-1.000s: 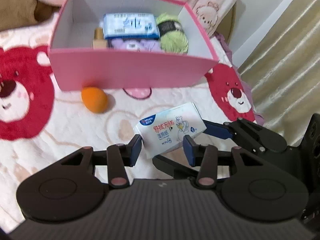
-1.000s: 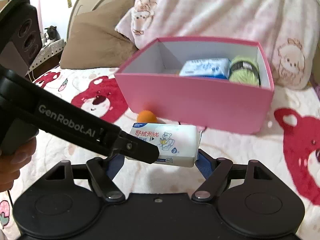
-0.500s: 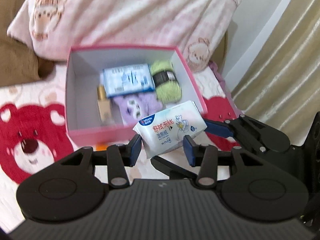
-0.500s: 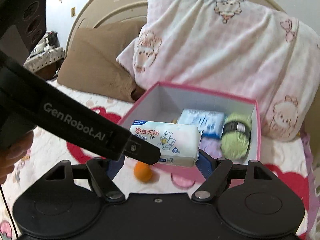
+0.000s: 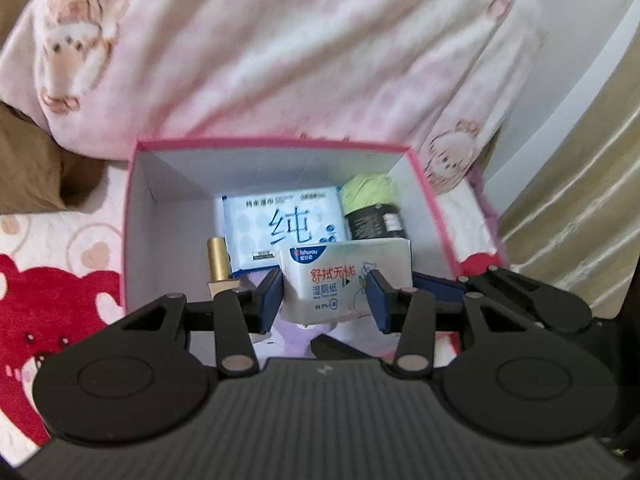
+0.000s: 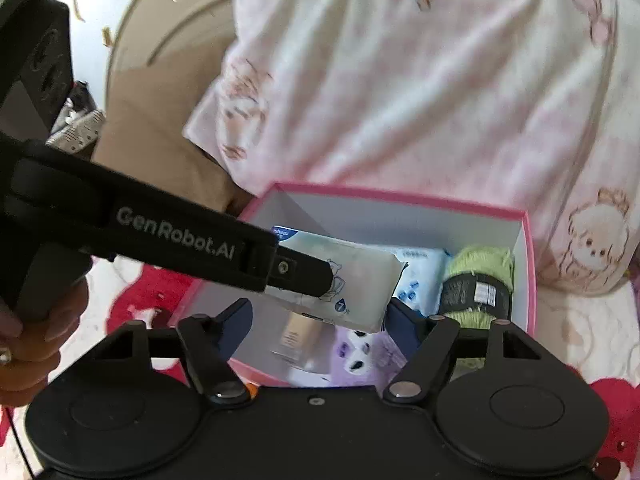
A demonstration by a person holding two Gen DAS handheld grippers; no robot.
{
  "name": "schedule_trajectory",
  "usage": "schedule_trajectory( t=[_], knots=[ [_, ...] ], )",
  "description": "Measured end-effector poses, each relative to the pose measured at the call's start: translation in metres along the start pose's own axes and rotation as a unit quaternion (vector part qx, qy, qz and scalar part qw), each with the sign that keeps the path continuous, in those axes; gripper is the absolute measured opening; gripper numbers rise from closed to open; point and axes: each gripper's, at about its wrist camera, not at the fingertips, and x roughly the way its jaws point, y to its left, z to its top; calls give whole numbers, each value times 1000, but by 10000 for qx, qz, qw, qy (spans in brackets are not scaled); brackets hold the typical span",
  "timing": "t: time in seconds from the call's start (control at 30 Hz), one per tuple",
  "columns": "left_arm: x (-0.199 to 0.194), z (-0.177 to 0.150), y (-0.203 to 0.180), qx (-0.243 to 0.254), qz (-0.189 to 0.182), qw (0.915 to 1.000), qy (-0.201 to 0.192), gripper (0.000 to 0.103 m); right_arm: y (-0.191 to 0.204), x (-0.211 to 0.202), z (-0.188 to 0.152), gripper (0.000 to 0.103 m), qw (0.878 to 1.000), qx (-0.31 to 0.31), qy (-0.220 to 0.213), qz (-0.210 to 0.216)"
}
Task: Organize objects
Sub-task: 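Lower the wipes pack into the box, open the left tool and withdraw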
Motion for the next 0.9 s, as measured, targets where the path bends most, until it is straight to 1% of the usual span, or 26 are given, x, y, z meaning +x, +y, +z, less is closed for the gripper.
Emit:
schedule_trajectory(
  t=[0.1, 0.23, 0.3, 0.37, 0.43, 0.5, 0.6, 0.7, 0.9],
  knots=[
    [29, -3, 9, -234, 31, 9997, 94, 43, -11, 22, -1, 69, 9996, 141, 224, -112],
    [55, -8, 22, -526, 1, 9984, 191, 43, -17, 48, -2, 66, 9983, 222, 489, -242],
    [68, -10, 29, -661, 1, 9974, 279, 45, -21, 60, -3, 61, 9974, 275, 585, -310],
    [80, -11, 32, -725, 14, 9970, 277, 45, -23, 69, -5, 60, 9968, 287, 619, -428],
    [87, -12, 32, -757, 41, 9968, 240, 44, -23, 77, -6, 60, 9958, 200, 621, -648],
    [86, -14, 28, -572, 175, 9982, 95, 49, -22, 80, -6, 60, 9947, 71, 586, -847],
    [73, -16, 20, -250, 240, 9994, -58, 53, -20, 68, -7, 62, 9951, -46, 464, -875],
    [51, -16, 13, 39, 198, 9997, -132, 55, -15, 41, -6, 65, 9960, -133, 331, -821],
    [-3, -24, 5, 488, 19, 9987, -130, 57, -1, -27, -6, 65, 9988, -266, 127, -402]
  ],
)
